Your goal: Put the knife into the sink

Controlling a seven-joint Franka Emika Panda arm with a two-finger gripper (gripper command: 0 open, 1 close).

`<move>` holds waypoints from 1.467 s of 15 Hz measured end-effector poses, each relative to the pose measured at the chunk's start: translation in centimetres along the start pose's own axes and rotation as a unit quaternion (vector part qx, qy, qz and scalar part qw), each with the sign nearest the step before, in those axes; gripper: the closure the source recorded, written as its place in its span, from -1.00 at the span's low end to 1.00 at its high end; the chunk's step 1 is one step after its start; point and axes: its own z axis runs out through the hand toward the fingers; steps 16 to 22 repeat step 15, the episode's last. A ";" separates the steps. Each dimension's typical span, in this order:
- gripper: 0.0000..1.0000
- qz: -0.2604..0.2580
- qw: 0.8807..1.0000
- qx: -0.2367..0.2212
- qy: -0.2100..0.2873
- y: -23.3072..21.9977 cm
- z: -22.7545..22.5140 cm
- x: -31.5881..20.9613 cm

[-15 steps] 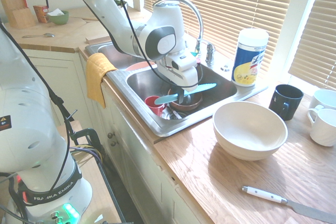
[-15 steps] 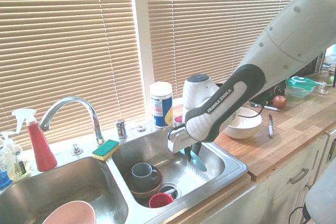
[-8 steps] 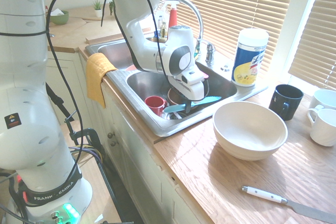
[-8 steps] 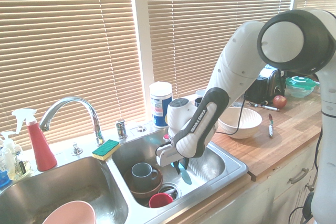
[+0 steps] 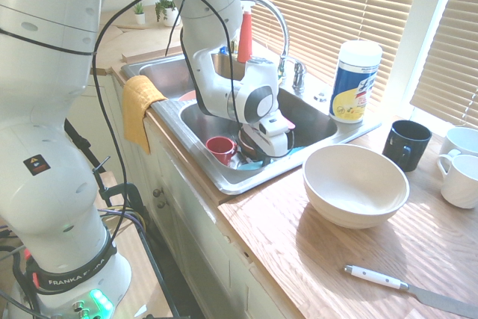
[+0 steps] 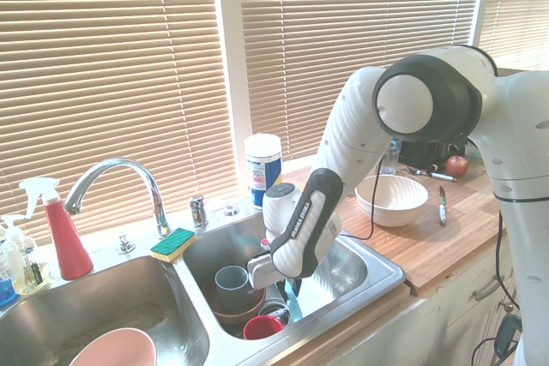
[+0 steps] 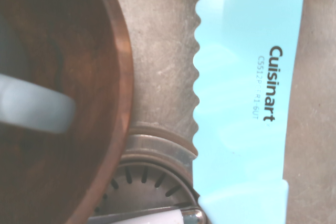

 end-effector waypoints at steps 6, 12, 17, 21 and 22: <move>-1.00 0.014 1.000 0.001 -0.007 0.1 0.5 0.2; -1.00 0.012 1.000 0.025 0.005 -0.4 -3.1 1.7; -1.00 -0.020 0.999 0.027 0.010 -0.7 -10.9 2.1; -1.00 -0.020 0.999 0.027 0.010 -0.7 -10.9 2.1; -1.00 -0.020 0.999 0.027 0.010 -0.7 -10.9 2.1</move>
